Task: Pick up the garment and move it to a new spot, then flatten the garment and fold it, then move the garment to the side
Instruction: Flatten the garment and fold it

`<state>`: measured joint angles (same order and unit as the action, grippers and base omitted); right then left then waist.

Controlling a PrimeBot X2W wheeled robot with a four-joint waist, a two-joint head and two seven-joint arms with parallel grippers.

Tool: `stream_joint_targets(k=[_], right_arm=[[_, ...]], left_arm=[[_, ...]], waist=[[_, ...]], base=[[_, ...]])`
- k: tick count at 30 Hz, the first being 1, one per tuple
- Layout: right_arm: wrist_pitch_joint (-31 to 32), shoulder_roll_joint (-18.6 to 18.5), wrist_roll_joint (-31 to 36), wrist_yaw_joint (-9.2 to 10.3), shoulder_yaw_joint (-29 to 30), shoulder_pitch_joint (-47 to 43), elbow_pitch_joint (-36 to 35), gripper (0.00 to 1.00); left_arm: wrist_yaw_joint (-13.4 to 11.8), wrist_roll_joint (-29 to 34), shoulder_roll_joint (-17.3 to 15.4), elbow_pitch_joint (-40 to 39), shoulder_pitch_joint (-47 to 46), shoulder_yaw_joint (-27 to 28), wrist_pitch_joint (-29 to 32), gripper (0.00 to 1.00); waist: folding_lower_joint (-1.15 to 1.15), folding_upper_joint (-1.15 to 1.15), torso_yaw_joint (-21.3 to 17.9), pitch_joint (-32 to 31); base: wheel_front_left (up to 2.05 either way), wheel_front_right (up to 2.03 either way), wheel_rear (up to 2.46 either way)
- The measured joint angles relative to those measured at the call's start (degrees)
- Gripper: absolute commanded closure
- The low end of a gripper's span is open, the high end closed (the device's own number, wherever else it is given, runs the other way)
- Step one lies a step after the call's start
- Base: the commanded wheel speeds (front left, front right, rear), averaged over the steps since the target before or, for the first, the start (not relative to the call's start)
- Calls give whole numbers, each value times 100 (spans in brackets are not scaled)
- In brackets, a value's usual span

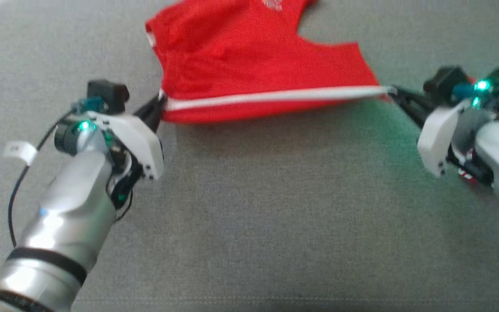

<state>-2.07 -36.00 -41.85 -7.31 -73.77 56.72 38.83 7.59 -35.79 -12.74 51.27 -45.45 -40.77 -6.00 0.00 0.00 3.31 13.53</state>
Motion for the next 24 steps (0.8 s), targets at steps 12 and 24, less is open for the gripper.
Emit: stream_joint_targets(k=[12,24], right_arm=[[847,-561,-192,0,-21,-912,-1084,100],[1428,-935,-745,0,-37,-1684,-1844,100]], left_arm=[[3,-171,-678,-981,1012,-849,401,100],[-57,-550,-1260,-2049,1918,-944,1022,100]], waist=[[0,0,62,-679],[0,0,219,-1295]], base=[[0,0,0],[0,0,0]])
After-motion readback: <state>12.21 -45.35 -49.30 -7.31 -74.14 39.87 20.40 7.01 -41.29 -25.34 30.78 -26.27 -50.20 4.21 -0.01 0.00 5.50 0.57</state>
